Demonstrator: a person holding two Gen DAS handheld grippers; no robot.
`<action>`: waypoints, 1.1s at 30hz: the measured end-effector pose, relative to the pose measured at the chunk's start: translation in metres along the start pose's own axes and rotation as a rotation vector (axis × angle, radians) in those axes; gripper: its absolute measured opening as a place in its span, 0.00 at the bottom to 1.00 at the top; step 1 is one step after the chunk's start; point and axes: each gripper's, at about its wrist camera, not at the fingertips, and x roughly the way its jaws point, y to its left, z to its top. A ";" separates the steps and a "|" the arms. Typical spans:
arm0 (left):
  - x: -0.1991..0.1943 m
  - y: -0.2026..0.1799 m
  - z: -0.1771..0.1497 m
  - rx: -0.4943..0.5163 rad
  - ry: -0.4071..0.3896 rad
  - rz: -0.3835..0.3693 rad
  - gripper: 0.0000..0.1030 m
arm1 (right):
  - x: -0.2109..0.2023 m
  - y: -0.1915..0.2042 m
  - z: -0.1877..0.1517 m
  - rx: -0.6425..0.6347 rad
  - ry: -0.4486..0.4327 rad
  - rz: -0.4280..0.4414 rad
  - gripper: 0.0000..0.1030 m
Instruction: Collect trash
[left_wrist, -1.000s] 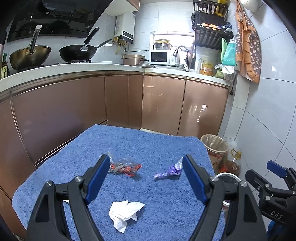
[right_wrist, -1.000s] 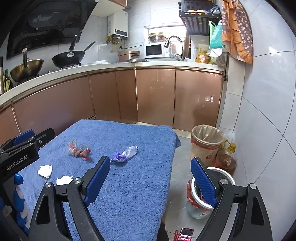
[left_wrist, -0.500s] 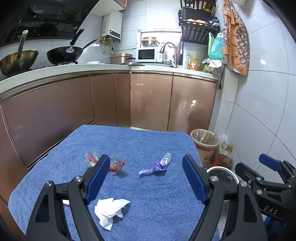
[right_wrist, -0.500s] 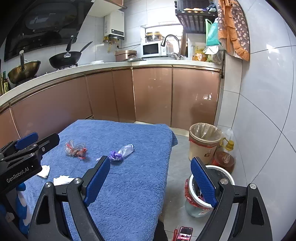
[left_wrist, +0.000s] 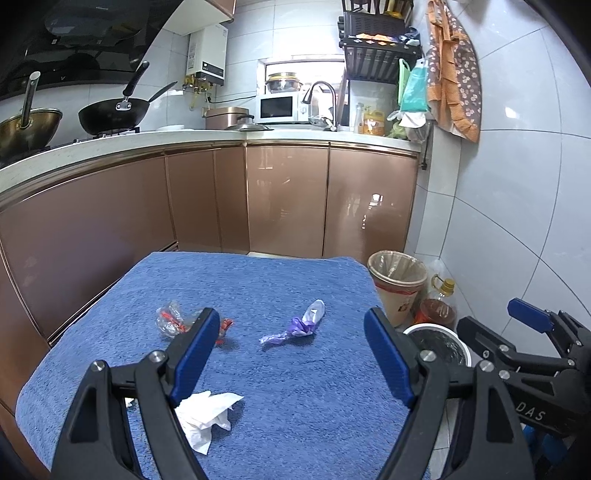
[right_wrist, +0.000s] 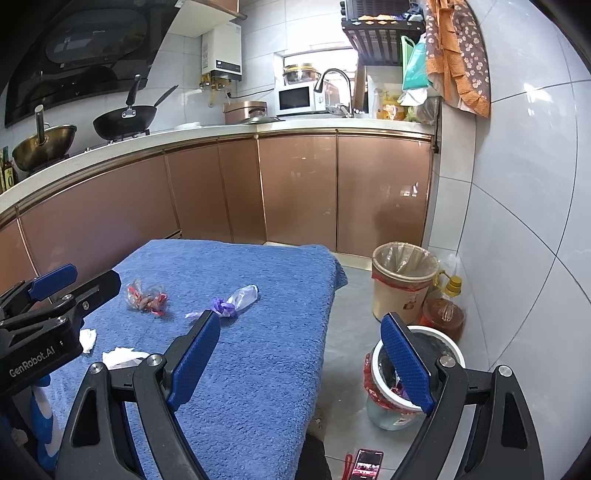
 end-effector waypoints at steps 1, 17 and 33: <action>0.000 -0.001 0.000 0.001 0.000 -0.004 0.77 | 0.000 -0.001 0.000 0.002 0.000 -0.002 0.85; 0.002 -0.007 -0.005 0.008 0.011 -0.039 0.77 | 0.005 -0.005 -0.005 0.016 0.015 -0.013 0.85; 0.015 0.019 -0.002 -0.012 0.043 -0.040 0.77 | 0.021 0.010 0.000 -0.021 0.051 0.019 0.85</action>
